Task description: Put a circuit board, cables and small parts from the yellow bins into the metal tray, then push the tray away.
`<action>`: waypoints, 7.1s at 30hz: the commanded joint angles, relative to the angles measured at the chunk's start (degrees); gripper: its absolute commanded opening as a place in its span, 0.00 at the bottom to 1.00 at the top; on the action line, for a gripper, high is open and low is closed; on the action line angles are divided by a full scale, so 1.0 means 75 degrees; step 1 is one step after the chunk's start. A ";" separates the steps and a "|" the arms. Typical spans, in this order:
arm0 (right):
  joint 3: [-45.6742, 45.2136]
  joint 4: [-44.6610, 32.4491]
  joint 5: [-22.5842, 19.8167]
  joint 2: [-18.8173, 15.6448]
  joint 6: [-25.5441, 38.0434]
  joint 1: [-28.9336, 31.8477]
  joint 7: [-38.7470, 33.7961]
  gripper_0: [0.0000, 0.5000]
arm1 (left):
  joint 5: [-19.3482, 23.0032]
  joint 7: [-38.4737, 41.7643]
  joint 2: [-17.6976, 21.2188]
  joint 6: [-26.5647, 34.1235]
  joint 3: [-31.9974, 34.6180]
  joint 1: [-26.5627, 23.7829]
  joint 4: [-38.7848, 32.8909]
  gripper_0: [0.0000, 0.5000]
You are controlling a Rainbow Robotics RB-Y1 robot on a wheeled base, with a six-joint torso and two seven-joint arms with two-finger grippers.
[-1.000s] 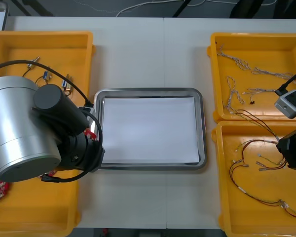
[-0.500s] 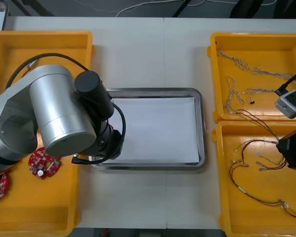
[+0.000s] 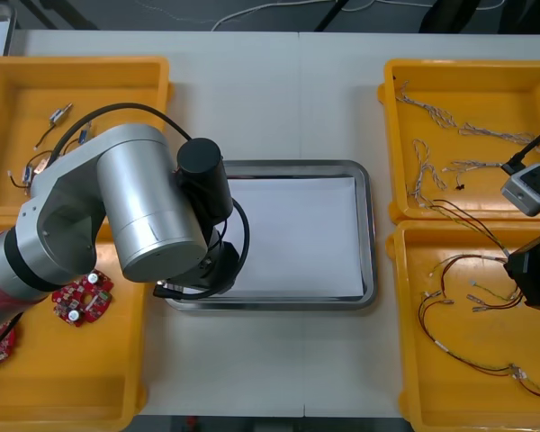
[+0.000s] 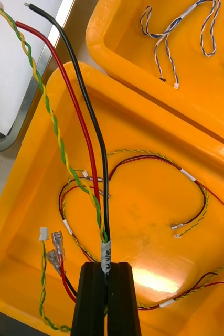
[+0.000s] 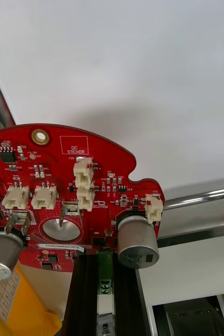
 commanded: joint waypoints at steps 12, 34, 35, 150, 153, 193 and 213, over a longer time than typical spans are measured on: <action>-0.0218 -0.0211 -0.0007 -0.0278 0.0026 -0.0158 0.0127 0.00 | 0.0143 0.0616 -0.0536 -0.0586 -0.0569 -0.0821 0.1049 0.00; -0.0218 -0.0211 -0.0007 -0.0278 0.0026 -0.0158 0.0127 0.00 | -0.0079 0.0511 -0.0629 -0.0937 -0.0898 -0.0844 0.1459 0.00; -0.0218 -0.0211 -0.0007 -0.0278 0.0026 -0.0158 0.0127 0.00 | -0.0115 0.0511 -0.0629 -0.0984 -0.0898 -0.0844 0.1459 0.00; 0.6708 0.2907 0.1529 0.1515 -0.0672 -0.5677 0.4041 0.00 | -0.1146 -0.5829 0.0449 -0.1113 0.6427 0.1629 0.1295 1.00; 0.6954 0.3059 0.1611 0.1527 -0.0871 -0.5677 0.4380 0.00 | -0.1181 -0.5946 0.0425 -0.1511 0.6427 0.1640 0.1612 1.00; 0.8817 0.4430 0.2571 0.2066 -0.2394 -0.5666 0.4615 1.00 | -0.0771 -0.6356 0.0953 -0.1980 0.8466 0.2214 0.2748 1.00; 0.6263 0.3786 0.1177 0.1808 -0.0894 -0.5713 0.4556 1.00 | -0.0935 -0.6251 0.0929 -0.2273 0.8032 0.1500 0.3827 1.00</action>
